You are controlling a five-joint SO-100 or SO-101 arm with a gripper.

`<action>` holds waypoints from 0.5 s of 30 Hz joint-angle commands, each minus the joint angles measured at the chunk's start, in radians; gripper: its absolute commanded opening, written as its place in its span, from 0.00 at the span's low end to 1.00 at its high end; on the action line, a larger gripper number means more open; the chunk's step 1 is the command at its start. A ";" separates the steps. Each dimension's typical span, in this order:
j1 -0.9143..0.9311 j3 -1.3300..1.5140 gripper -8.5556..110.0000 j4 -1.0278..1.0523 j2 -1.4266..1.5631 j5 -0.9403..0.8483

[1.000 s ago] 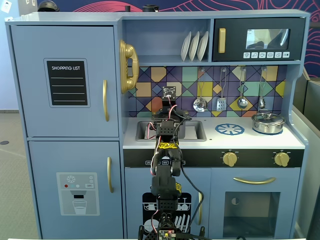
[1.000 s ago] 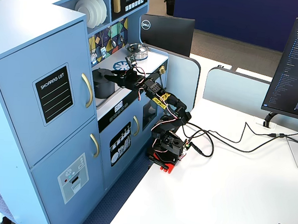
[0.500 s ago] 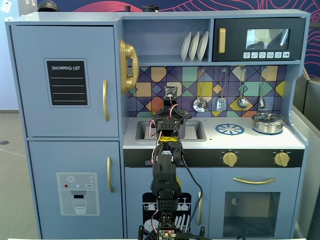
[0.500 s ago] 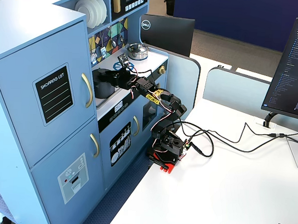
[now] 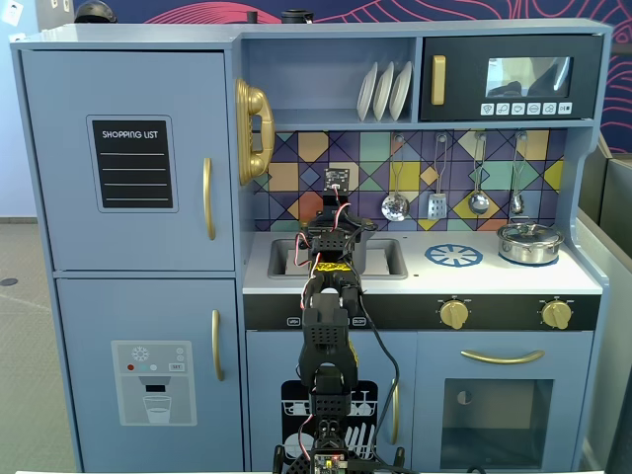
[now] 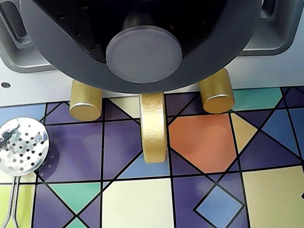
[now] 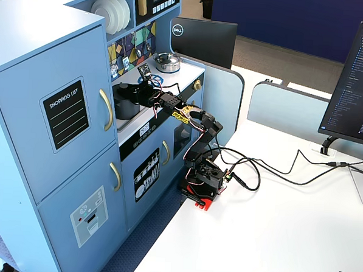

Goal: Take off the lid from the gray recipient and place it on the counter

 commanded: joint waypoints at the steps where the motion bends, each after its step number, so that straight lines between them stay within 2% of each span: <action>1: -0.009 -0.097 0.07 -0.054 0.003 0.012; 9: 0.008 -0.196 0.07 -0.031 0.023 -0.029; 15: 0.195 -0.187 0.07 -0.049 0.040 -0.031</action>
